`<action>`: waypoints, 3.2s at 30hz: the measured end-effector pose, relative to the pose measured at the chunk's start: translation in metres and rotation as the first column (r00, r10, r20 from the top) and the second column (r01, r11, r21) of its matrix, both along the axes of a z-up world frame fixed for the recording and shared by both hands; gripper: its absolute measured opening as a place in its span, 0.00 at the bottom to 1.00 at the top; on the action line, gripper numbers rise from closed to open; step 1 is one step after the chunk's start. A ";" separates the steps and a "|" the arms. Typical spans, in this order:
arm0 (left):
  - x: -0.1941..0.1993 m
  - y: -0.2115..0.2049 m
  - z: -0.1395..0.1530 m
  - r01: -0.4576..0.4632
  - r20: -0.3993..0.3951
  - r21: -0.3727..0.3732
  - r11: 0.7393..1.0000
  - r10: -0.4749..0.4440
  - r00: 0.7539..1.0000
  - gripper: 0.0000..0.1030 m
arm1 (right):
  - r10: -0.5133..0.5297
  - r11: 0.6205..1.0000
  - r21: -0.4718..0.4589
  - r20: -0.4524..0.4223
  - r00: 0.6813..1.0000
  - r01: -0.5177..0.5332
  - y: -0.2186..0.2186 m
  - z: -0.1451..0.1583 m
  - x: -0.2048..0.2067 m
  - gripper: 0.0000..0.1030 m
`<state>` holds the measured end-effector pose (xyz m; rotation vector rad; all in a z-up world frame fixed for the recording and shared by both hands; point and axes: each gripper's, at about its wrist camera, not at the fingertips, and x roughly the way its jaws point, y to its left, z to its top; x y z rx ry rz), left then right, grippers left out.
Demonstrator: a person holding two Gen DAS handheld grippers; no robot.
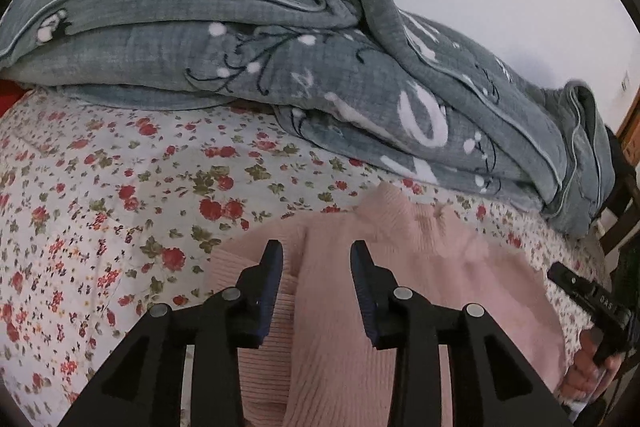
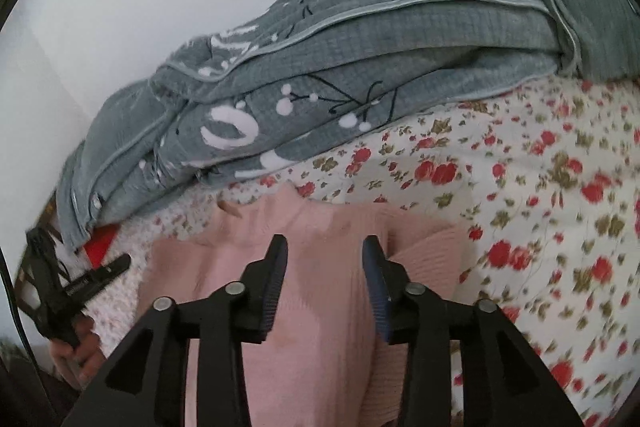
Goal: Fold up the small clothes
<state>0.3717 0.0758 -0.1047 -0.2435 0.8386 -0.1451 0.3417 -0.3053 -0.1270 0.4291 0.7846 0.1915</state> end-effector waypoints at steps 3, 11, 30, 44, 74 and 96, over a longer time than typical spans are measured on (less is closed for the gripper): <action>0.010 -0.009 -0.007 0.025 -0.017 0.023 0.999 -0.024 1.000 0.36 | 0.015 0.999 -0.047 -0.031 0.999 -0.016 0.004 -0.009 0.007 0.38; 0.035 -0.027 -0.041 0.063 -0.113 0.083 0.995 -0.054 0.992 0.34 | 0.015 0.995 -0.094 -0.127 0.992 -0.027 0.008 -0.043 0.025 0.32; 0.040 0.003 -0.059 -0.037 -0.068 0.070 0.997 0.041 0.997 0.11 | -0.058 0.991 -0.125 -0.095 0.994 0.046 0.001 -0.052 0.036 0.06; -0.007 0.000 -0.018 -0.036 0.019 0.162 0.986 0.033 0.999 0.56 | -0.107 0.987 -0.124 -0.002 0.994 0.106 -0.010 -0.005 -0.007 0.44; -0.050 0.032 -0.062 0.062 -0.109 -0.130 0.990 -0.077 0.991 0.70 | -0.083 0.982 -0.177 -0.102 0.991 0.064 0.008 -0.039 -0.075 0.61; -0.040 0.031 -0.024 0.049 -0.037 -0.200 0.979 -0.058 0.998 0.20 | -0.034 0.990 -0.140 -0.053 0.998 0.026 0.012 -0.017 -0.043 0.19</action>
